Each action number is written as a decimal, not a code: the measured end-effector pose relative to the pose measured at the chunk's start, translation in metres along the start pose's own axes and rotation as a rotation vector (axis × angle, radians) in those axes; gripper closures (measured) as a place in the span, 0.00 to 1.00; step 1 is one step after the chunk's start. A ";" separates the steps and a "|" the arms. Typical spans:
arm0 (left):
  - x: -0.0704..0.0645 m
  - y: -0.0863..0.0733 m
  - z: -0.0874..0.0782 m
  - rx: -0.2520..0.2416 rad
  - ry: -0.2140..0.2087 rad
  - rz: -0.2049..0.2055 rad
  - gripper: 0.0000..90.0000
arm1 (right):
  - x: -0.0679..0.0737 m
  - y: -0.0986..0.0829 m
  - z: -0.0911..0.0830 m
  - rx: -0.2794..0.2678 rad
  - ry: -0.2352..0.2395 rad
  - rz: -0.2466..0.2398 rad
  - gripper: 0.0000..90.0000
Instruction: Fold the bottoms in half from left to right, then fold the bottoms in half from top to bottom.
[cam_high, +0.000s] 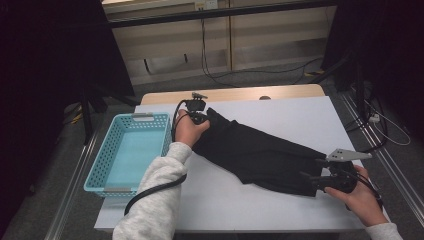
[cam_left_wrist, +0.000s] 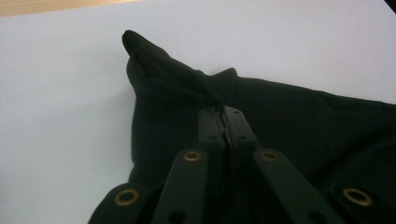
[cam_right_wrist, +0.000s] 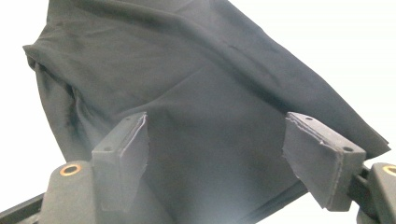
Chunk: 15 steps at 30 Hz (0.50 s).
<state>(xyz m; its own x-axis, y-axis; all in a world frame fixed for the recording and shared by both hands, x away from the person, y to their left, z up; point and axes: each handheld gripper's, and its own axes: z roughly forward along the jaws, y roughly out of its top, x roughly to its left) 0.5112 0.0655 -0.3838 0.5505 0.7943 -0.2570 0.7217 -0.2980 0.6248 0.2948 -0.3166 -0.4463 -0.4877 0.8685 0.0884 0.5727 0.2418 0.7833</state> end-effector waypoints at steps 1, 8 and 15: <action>-0.002 -0.001 0.001 0.002 -0.013 0.003 0.97 | 0.000 0.000 0.000 0.001 0.000 -0.001 0.26; -0.015 -0.010 0.010 0.000 -0.055 0.020 0.97 | 0.002 0.001 0.001 0.001 0.003 -0.002 0.26; -0.022 -0.017 0.012 -0.008 -0.082 0.033 0.97 | 0.001 0.001 0.001 0.003 0.005 -0.005 0.26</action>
<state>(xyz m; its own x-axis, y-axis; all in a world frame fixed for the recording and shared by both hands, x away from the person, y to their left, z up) 0.4915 0.0465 -0.3972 0.6062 0.7384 -0.2955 0.6997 -0.3185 0.6395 0.2957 -0.3145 -0.4458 -0.4939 0.8650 0.0881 0.5723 0.2471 0.7820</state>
